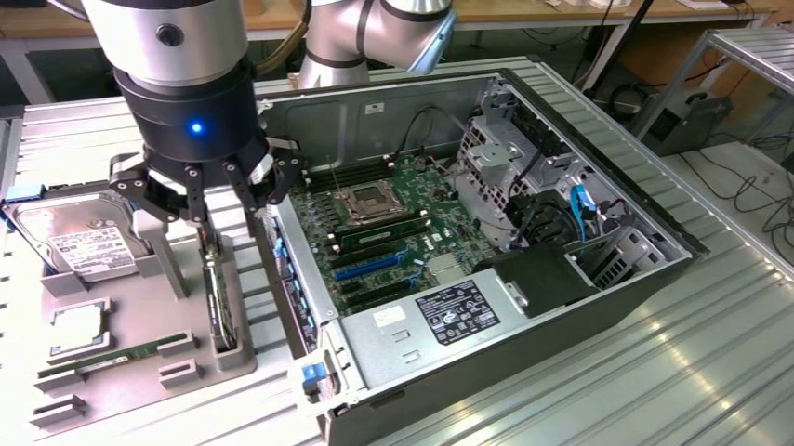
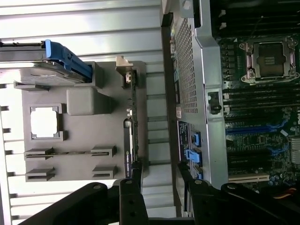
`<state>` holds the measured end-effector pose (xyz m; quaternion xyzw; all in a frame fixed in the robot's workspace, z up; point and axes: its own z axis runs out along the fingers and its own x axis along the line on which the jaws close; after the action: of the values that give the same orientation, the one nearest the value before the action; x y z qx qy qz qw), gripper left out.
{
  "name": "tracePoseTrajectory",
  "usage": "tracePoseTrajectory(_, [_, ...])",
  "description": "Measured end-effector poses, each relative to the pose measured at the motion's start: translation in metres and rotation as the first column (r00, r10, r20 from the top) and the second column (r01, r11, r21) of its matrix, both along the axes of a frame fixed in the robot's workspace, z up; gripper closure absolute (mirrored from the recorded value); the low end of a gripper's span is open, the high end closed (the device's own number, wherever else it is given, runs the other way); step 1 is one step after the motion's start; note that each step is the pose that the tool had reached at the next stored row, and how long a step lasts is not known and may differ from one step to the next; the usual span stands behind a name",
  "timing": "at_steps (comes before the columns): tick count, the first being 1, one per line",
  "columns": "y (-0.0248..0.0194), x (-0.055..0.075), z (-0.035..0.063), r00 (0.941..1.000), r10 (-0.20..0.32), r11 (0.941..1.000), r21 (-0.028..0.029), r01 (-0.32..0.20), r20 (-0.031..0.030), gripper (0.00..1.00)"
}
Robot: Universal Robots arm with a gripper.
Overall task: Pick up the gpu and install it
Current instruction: 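Pick up the gpu and move the gpu toward the slot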
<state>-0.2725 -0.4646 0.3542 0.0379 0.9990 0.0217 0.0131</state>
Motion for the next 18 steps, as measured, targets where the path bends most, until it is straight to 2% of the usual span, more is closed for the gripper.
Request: tracePoseTrajectory(18, [0.0000,-0.0069,-0.0063,1.0000,0.000,1.0000,0.0001,0.000,0.0000,0.58])
